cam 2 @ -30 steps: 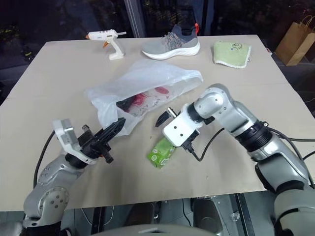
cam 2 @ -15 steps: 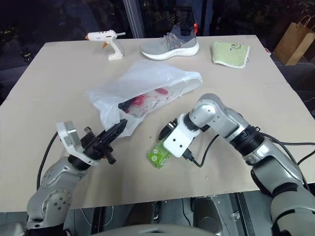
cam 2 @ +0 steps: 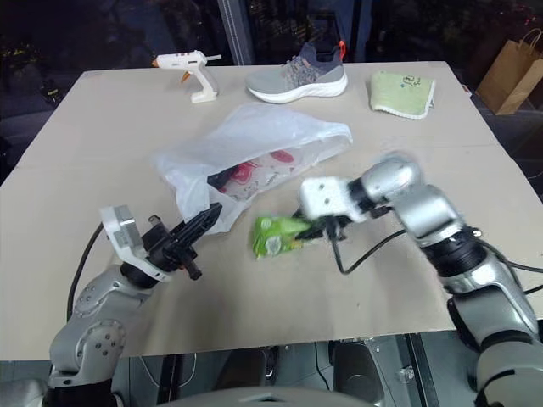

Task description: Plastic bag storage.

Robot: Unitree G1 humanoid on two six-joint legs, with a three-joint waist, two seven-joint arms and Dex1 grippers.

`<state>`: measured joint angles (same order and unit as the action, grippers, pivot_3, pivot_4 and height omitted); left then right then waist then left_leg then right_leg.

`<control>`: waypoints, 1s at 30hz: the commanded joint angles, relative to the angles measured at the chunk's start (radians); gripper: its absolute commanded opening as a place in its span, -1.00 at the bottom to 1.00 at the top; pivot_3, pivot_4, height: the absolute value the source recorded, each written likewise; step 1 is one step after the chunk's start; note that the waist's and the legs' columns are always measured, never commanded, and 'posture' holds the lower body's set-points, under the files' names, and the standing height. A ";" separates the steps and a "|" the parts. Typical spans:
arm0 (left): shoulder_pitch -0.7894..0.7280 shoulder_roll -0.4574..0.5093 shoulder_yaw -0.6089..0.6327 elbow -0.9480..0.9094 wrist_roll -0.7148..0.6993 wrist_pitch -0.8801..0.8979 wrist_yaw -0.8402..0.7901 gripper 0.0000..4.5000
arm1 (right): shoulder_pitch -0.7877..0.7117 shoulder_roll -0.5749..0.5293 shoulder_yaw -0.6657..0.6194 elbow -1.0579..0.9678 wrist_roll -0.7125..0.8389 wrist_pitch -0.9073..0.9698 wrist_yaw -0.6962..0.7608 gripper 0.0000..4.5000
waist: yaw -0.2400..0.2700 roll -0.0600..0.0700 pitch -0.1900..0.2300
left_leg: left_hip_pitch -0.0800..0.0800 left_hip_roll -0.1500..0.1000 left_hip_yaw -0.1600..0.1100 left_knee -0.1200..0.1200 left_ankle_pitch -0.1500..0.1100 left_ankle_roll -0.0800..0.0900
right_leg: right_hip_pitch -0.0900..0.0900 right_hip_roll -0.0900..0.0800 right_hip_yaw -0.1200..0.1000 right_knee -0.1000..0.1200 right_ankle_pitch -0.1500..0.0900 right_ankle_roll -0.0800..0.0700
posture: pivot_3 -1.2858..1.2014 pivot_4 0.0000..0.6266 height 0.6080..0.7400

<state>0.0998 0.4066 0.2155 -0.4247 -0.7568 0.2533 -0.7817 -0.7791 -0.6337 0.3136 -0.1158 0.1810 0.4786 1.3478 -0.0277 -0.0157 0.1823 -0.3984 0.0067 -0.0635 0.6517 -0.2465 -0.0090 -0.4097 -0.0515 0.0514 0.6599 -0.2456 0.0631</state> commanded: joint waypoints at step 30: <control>-0.015 -0.064 -0.086 -0.035 0.027 -0.046 0.008 -1.00 | -0.182 0.467 -0.070 0.154 0.050 0.384 -0.664 0.97 | 0.000 -0.001 -0.001 | -0.002 0.000 0.000 -0.002 0.000 0.000 | -0.002 0.000 -0.001 -0.002 0.000 0.000 | 0.03 -0.52 1.00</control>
<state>0.0866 0.3437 0.1181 -0.4254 -0.7294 0.2300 -0.7759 -0.9885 -0.0786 0.2264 0.1465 0.2293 0.8783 0.5888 -0.0276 -0.0167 0.1813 -0.4012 0.0054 -0.0640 0.6499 -0.2465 -0.0090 -0.4113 -0.0523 0.0501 0.6582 -0.2455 0.0632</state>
